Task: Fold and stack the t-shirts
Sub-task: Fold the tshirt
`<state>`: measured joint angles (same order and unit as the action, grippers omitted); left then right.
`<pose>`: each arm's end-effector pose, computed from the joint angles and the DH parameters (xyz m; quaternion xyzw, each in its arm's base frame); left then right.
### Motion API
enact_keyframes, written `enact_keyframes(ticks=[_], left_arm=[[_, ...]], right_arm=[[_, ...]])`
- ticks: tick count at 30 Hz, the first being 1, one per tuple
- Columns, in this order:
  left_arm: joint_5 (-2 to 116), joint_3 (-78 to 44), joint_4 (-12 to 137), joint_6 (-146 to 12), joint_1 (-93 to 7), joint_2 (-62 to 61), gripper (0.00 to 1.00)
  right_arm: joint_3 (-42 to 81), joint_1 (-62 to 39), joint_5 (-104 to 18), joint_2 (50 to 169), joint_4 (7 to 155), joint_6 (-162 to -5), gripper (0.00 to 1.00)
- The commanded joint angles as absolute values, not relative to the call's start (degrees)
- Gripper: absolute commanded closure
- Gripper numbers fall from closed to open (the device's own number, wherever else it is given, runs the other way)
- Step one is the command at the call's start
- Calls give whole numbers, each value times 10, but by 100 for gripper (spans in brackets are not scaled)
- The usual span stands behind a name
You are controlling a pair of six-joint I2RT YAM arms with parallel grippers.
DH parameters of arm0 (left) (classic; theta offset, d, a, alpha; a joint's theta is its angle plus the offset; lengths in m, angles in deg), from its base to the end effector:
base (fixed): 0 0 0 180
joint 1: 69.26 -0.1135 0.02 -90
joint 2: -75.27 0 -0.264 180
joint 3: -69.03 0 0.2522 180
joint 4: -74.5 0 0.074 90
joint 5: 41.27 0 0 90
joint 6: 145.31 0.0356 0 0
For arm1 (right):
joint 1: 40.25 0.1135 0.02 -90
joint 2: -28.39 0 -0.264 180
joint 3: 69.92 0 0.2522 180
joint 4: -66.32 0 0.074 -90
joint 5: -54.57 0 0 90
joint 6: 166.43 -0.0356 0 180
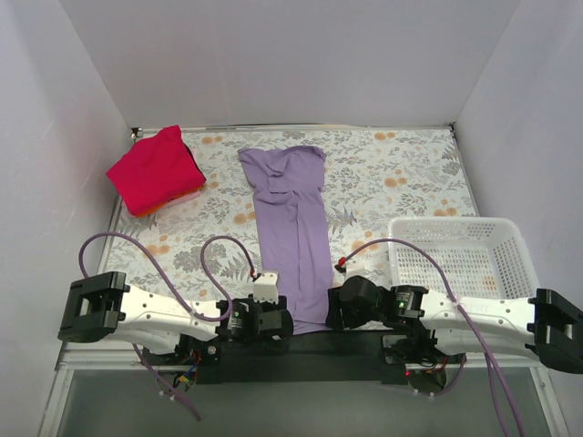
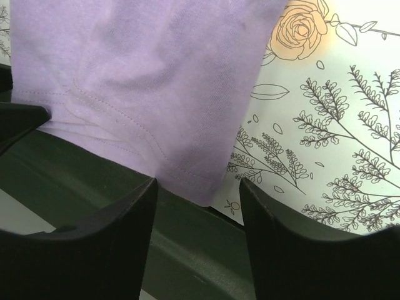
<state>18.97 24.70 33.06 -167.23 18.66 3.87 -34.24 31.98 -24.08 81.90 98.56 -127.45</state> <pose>0.0249 -0.1980 0.1513 -0.2442 0.9188 -0.2210 0.2175 0.0595 0.1626 0.1650 -0.1389 0.9255 0.2548 0.2432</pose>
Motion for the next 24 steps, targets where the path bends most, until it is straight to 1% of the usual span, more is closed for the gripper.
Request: enact_keyframes(ticks=[1, 3, 5, 6, 8, 11, 12, 13, 14, 15, 20, 24], left_arm=[[275, 300, 315, -1872, 194, 5, 58], [269, 301, 315, -1873, 194, 6, 66], [263, 300, 319, -1873, 195, 4, 73], [262, 299, 321, -1872, 195, 3, 78], [261, 298, 327, -1871, 194, -3, 80], [261, 295, 331, -1865, 194, -8, 84], [261, 295, 331, -1864, 194, -8, 90], [261, 295, 331, -1864, 194, -8, 98], [261, 297, 332, -1860, 194, -6, 100], [261, 298, 331, -1858, 195, -4, 100], [274, 302, 336, -1848, 204, 17, 100], [295, 302, 336, -1847, 221, 24, 100]], right_arm=[[-349, 328, -220, 825, 983, -1287, 51], [-351, 329, -221, 828, 979, -1287, 54], [-352, 330, -223, 831, 971, -1287, 59], [-352, 332, -223, 834, 966, -1286, 63], [-354, 333, -221, 837, 963, -1285, 65], [-354, 333, -218, 846, 958, -1285, 73], [-354, 334, -216, 852, 954, -1284, 80], [-355, 335, -216, 854, 950, -1283, 85], [-356, 335, -214, 856, 947, -1280, 90], [-356, 336, -212, 860, 943, -1279, 98], [-352, 345, -226, 857, 947, -1278, 99], [-344, 386, -223, 853, 978, -1305, 99]])
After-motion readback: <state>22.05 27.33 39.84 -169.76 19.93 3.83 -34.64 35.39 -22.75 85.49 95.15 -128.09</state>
